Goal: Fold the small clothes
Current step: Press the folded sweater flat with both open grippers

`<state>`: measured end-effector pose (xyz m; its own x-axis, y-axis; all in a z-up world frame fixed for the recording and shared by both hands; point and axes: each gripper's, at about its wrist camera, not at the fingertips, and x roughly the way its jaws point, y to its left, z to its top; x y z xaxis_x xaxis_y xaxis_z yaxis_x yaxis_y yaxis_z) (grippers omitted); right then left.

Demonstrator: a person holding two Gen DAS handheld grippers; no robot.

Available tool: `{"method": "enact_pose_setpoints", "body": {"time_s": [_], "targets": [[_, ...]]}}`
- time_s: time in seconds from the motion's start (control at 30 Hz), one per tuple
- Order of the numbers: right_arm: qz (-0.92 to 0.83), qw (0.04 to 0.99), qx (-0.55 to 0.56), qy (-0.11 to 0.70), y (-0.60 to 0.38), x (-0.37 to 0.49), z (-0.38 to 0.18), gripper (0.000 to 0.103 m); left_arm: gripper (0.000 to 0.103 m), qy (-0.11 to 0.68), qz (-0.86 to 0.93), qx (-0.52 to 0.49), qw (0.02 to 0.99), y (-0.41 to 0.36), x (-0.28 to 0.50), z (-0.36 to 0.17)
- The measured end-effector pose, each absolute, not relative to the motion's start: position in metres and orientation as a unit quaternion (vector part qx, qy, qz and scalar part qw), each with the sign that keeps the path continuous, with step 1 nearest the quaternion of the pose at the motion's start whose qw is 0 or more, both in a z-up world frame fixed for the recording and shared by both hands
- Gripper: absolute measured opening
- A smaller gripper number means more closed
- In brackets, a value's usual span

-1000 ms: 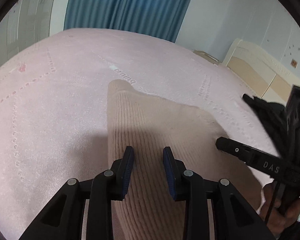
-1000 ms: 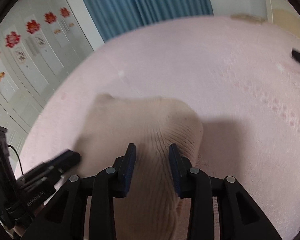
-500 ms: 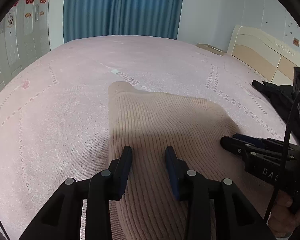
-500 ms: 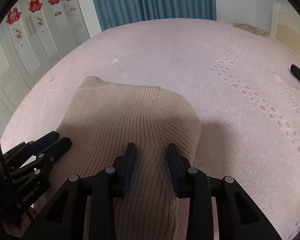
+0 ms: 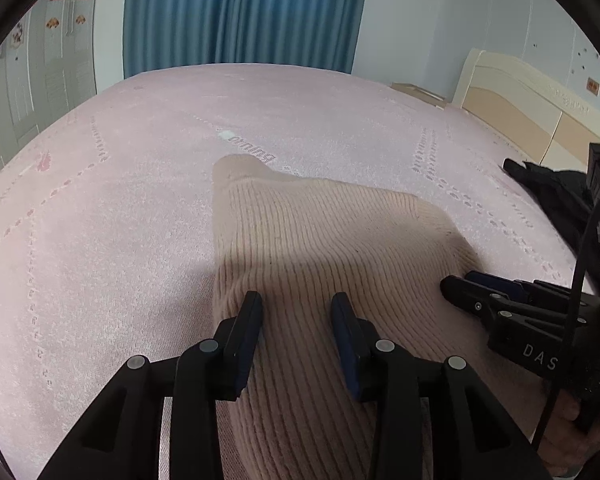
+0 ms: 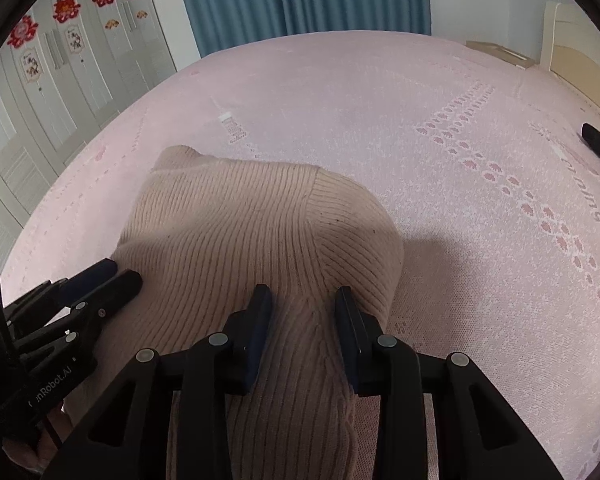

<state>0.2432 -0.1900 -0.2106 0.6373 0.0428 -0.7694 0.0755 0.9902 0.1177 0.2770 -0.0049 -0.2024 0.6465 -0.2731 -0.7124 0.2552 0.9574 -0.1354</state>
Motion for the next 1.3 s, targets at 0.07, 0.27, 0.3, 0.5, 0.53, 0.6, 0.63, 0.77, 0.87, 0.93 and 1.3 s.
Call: {"method": "enact_pose_setpoints", "body": {"time_s": [0.07, 0.27, 0.3, 0.5, 0.53, 0.6, 0.63, 0.77, 0.87, 0.93, 1.3], "targets": [[-0.008, 0.901, 0.071, 0.429, -0.191, 0.244, -0.211, 0.032, 0.035, 0.395, -0.146, -0.012, 0.907, -0.006, 0.278, -0.203], [-0.003, 0.897, 0.086, 0.434, -0.195, 0.246, -0.212, 0.033, 0.035, 0.403, -0.157, -0.028, 0.901, -0.002, 0.283, -0.204], [-0.002, 0.897, 0.089, 0.434, -0.195, 0.246, -0.211, 0.033, 0.035, 0.404, -0.158, -0.029, 0.901, -0.001, 0.284, -0.203], [0.020, 0.890, 0.136, 0.435, -0.207, 0.247, -0.204, 0.035, 0.035, 0.417, -0.175, -0.061, 0.890, 0.007, 0.298, -0.200], [0.022, 0.890, 0.138, 0.434, -0.207, 0.247, -0.204, 0.035, 0.035, 0.417, -0.177, -0.067, 0.889, 0.008, 0.301, -0.199], [0.021, 0.889, 0.142, 0.435, -0.207, 0.249, -0.203, 0.036, 0.036, 0.418, -0.178, -0.078, 0.887, 0.009, 0.307, -0.201], [0.020, 0.889, 0.143, 0.435, -0.206, 0.251, -0.202, 0.036, 0.037, 0.416, -0.182, -0.081, 0.887, 0.009, 0.309, -0.202], [0.027, 0.892, 0.137, 0.431, -0.205, 0.251, -0.200, 0.036, 0.038, 0.418, -0.184, -0.070, 0.887, 0.005, 0.318, -0.204], [0.033, 0.891, 0.150, 0.427, -0.210, 0.250, -0.201, 0.036, 0.038, 0.417, -0.179, -0.084, 0.887, 0.007, 0.323, -0.205], [0.035, 0.889, 0.165, 0.425, -0.213, 0.251, -0.201, 0.035, 0.038, 0.418, -0.173, -0.100, 0.886, 0.011, 0.327, -0.206], [0.017, 0.893, 0.129, 0.431, -0.205, 0.253, -0.210, 0.034, 0.042, 0.411, -0.165, -0.111, 0.890, 0.007, 0.335, -0.211]]}}
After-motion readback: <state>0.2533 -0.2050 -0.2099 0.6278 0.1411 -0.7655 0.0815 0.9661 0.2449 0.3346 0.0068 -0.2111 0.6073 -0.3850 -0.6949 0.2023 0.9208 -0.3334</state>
